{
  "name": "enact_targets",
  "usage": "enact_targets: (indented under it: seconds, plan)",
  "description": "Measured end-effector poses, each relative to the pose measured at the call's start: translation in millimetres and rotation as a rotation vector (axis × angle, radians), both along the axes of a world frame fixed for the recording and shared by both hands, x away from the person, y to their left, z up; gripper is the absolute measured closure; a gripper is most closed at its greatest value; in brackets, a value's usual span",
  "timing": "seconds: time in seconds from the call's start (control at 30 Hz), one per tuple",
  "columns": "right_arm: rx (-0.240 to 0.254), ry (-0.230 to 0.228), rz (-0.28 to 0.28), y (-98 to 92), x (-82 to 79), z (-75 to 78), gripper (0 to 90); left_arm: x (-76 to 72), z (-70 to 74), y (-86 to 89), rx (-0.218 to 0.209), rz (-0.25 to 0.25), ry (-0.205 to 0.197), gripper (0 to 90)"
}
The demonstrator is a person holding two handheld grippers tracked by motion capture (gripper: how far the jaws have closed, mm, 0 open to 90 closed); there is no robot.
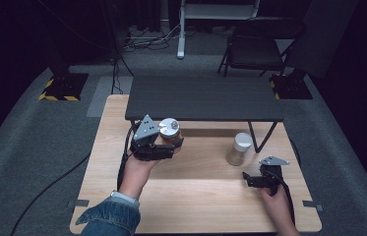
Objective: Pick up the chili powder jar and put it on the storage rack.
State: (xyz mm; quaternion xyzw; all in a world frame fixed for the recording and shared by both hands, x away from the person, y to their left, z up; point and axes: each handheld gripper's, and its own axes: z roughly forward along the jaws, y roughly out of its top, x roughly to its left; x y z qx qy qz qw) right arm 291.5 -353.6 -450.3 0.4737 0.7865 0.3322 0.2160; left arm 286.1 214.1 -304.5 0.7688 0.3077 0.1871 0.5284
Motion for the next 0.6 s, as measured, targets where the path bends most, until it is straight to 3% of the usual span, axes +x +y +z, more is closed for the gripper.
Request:
enact_targets:
  seconds: [0.33, 0.6]
  plan:
    - [0.0, 0.001, 0.0, 0.1, 0.1, 0.2, 4.8, 17.8, 25.2, -9.5, 0.011, 0.02, -0.03, 30.5]
    - [0.001, 0.001, 0.0, 0.1, 0.0, 0.0, 4.8, 32.6, 41.0, -18.1, -0.017, 0.035, -0.048, 30.5]
